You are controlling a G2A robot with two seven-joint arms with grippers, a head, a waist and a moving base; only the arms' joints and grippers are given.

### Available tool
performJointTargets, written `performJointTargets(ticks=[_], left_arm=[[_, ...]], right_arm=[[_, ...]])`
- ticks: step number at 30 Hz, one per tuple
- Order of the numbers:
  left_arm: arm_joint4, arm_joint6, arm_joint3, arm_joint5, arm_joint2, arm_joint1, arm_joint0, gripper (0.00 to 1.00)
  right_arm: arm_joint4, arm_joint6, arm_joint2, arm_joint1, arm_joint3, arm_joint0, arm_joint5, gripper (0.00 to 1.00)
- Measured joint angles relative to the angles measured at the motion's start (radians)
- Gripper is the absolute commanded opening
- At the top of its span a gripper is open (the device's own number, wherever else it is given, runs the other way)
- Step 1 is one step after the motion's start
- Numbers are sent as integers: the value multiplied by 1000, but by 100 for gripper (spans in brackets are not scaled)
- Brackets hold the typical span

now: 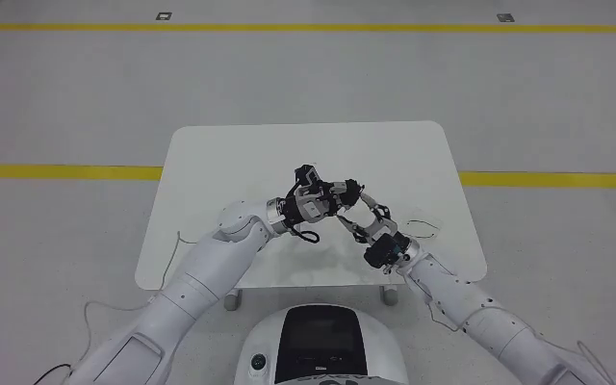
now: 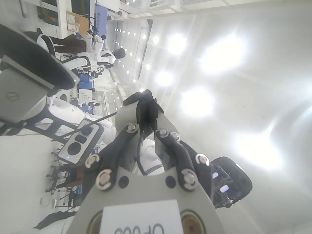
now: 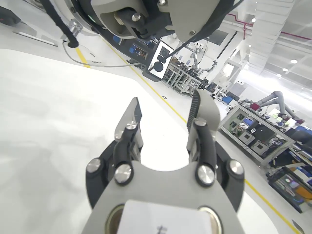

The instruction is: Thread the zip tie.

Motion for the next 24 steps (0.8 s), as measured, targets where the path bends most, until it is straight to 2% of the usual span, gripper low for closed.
performJointTargets(ticks=[3,8,12,13,16,19,24], left_arm=[[13,17,-25,-6,-14,5,15,0],[30,12,-57,-5,-53,17,41,0],[37,10,-82,-4,-83,27,60,0],[40,11,-91,-4,-92,29,67,0],[54,10,-120,-2,-111,36,84,0],[66,-1,-141,2,-121,41,95,0],[66,-1,-140,2,-121,41,95,0]], right_arm=[[94,-7,31,-1,-11,-18,-85,100],[333,-55,108,1,9,-41,-309,100],[480,-29,134,0,10,-56,-466,100],[530,-6,121,0,-8,-60,-481,100],[636,39,86,7,-50,-58,-454,100],[641,40,85,8,-50,-56,-453,100],[639,40,86,8,-50,-57,-453,100]])
